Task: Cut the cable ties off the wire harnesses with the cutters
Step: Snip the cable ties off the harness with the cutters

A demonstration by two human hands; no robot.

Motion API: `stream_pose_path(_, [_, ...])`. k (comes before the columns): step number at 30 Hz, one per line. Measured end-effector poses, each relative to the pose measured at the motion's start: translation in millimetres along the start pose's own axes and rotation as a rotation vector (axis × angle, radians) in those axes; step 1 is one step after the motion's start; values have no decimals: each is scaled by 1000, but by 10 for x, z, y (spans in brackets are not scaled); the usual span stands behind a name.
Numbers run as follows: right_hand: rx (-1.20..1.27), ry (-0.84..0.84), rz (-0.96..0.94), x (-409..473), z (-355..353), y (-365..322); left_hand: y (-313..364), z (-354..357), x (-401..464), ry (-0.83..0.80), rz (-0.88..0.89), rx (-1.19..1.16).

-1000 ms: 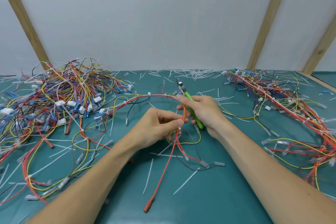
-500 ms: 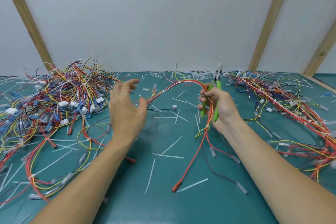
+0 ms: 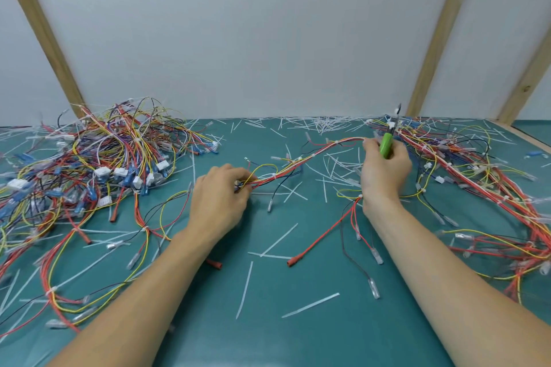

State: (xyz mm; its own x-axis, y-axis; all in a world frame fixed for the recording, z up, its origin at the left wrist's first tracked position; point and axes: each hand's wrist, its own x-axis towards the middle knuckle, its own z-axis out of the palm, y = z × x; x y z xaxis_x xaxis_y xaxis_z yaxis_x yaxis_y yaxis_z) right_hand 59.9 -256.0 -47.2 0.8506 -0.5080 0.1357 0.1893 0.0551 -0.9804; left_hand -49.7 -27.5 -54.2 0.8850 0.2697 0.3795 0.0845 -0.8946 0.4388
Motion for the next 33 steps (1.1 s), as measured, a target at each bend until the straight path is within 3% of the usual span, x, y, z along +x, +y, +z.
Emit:
stream_pose_path(8, [-235,15,-787,-201,-26,-166,-16,37,2,19,16,-24])
stream_pose_path(12, [-214,-297,-960,-498,52,-217,2,70,-9,-60,140,-120])
stream_pose_path(15, [-287,-559,-809,-711,129,-139,62,96,-39,-119,269,-252])
stream_pose_path(20, [-644,-753,-438,-643,171,-1,132,54,-70,-73,282,-429])
stream_pose_path(26, [-829,-876,-446,-511,113,33,63,-168,40,434,-92,-671])
stream_pose_path(28, [-854,-873,-472,-490,98,52,-61,-221,93,512,-241,-668])
stream_pose_path(30, [-901,-841,-496,-457,90,71,-185,-233,124,420,-345,-441])
stream_pose_path(33, [-971,-792,-474,-404,76,108,-248,-168,103,18,-298,58])
